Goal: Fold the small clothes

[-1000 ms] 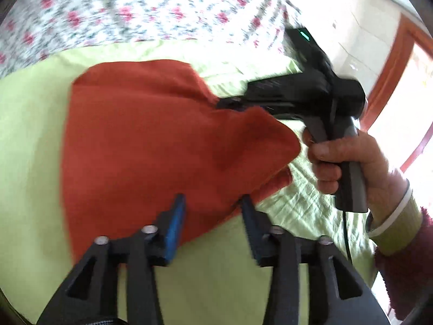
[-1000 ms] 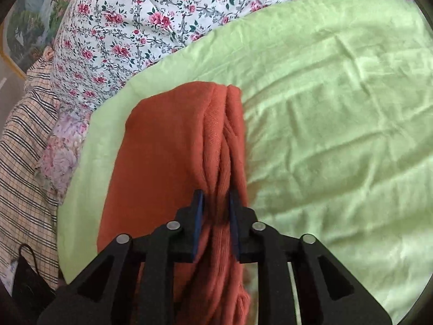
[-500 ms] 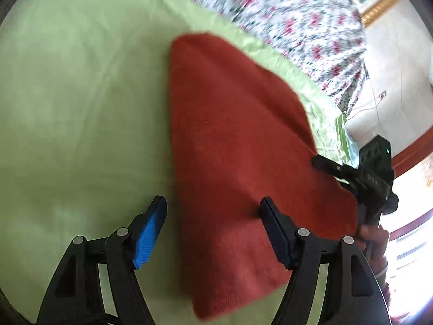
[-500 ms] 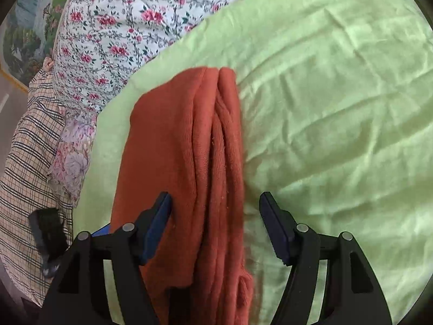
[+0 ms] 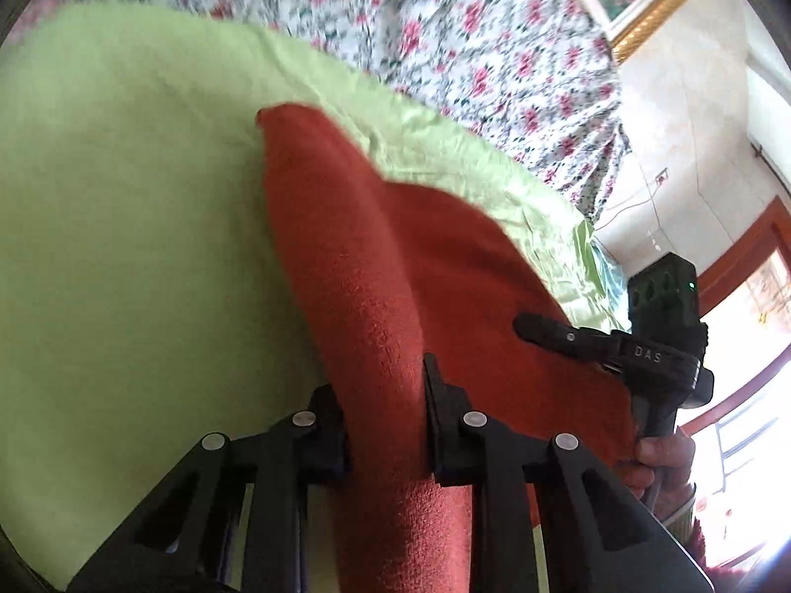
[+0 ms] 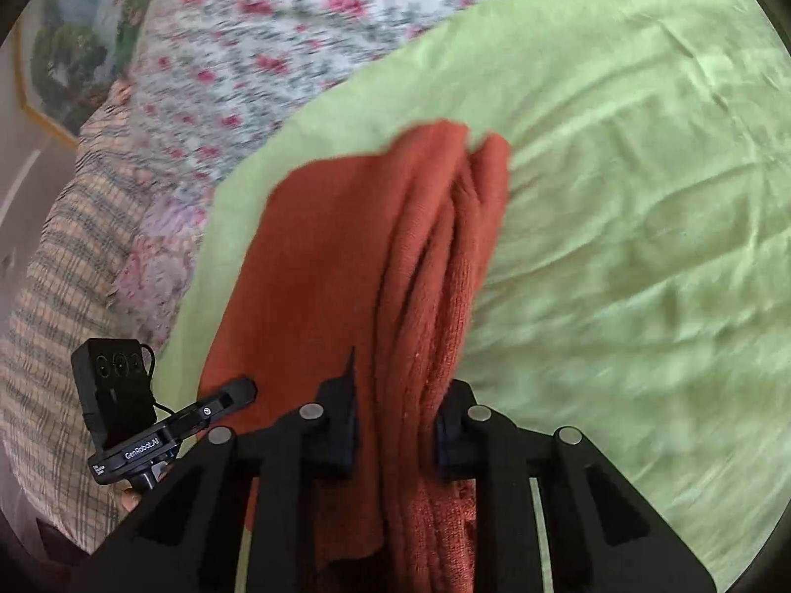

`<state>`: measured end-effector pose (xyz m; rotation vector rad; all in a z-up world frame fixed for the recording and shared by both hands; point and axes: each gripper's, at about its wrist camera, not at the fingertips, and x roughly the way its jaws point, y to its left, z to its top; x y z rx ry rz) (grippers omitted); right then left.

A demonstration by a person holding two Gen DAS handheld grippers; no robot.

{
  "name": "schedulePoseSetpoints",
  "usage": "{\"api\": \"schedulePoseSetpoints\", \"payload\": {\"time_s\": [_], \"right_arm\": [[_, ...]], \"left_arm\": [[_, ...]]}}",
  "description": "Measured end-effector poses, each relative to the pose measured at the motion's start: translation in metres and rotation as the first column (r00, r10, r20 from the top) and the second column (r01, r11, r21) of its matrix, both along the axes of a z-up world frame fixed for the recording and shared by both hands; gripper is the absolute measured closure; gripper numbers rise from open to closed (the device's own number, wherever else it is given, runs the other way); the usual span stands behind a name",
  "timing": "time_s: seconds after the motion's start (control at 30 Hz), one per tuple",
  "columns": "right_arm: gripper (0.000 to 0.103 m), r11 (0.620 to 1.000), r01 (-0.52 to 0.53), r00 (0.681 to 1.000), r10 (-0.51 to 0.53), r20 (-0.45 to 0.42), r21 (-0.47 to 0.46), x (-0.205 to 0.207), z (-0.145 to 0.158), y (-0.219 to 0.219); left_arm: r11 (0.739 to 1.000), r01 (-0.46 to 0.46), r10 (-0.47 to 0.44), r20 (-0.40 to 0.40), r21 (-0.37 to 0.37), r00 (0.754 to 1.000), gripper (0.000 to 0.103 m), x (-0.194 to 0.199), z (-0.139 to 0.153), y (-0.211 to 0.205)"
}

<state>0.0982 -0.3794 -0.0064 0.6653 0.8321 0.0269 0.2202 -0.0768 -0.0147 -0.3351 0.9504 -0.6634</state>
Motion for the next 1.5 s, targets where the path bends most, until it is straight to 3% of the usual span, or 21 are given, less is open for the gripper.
{"api": "schedulePoseSetpoints", "payload": {"time_s": [0.2, 0.3, 0.4, 0.47, 0.6, 0.8, 0.87, 0.93, 1.0, 1.13, 1.3, 1.5], "right_arm": [[0.079, 0.992, -0.114, 0.991, 0.11, 0.072, 0.046, -0.008, 0.0, 0.078], [0.08, 0.985, -0.158, 0.985, 0.153, 0.075, 0.069, -0.013, -0.014, 0.108], [0.079, 0.985, -0.158, 0.987, 0.158, 0.005, 0.076, -0.011, -0.041, 0.125], [0.078, 0.988, -0.14, 0.989, 0.142, -0.043, 0.058, -0.011, -0.053, 0.127], [0.071, 0.991, -0.113, 0.992, 0.116, -0.046, 0.073, -0.017, -0.046, 0.123], [0.071, 0.997, -0.072, 0.997, 0.073, -0.005, 0.041, -0.043, -0.026, 0.12], [0.071, 0.997, -0.054, 0.999, 0.054, 0.0, 0.049, -0.049, -0.023, 0.118], [0.071, 0.998, -0.046, 0.999, 0.046, 0.0, 0.051, -0.054, -0.021, 0.119], [0.071, 0.998, -0.042, 0.999, 0.042, 0.004, 0.045, -0.058, -0.018, 0.12], [0.071, 0.999, -0.05, 0.998, 0.049, 0.025, 0.014, -0.061, -0.006, 0.124], [0.071, 0.998, -0.06, 0.997, 0.061, 0.049, -0.028, -0.064, 0.005, 0.132], [0.071, 0.996, -0.063, 0.998, 0.065, 0.027, -0.062, -0.063, -0.003, 0.143]], "left_arm": [[0.998, -0.053, 0.053, 0.014, 0.017, 0.999, 0.081, -0.054, 0.012, 0.072], [0.997, -0.062, 0.063, -0.01, 0.046, 0.998, 0.08, -0.075, -0.002, 0.1], [0.997, -0.061, 0.065, -0.087, 0.055, 0.994, 0.074, -0.078, -0.03, 0.119], [0.998, -0.063, 0.064, -0.105, 0.014, 0.992, 0.068, -0.074, -0.036, 0.128], [0.995, -0.099, 0.097, -0.114, -0.015, 0.989, 0.056, -0.045, -0.035, 0.139], [0.98, -0.182, 0.167, -0.165, -0.081, 0.972, 0.054, 0.029, -0.036, 0.153], [0.975, -0.21, 0.195, -0.179, -0.075, 0.964, 0.063, 0.054, -0.039, 0.153], [0.97, -0.236, 0.22, -0.189, -0.063, 0.957, 0.086, 0.081, -0.043, 0.154], [0.964, -0.26, 0.246, -0.177, -0.061, 0.953, 0.092, 0.1, -0.042, 0.155], [0.963, -0.268, 0.266, -0.101, -0.01, 0.959, 0.092, 0.116, -0.024, 0.15], [0.955, -0.284, 0.286, -0.007, 0.079, 0.958, 0.084, 0.086, 0.002, 0.143], [0.957, -0.238, 0.224, 0.099, 0.165, 0.969, 0.071, -0.013, 0.013, 0.133]]}}
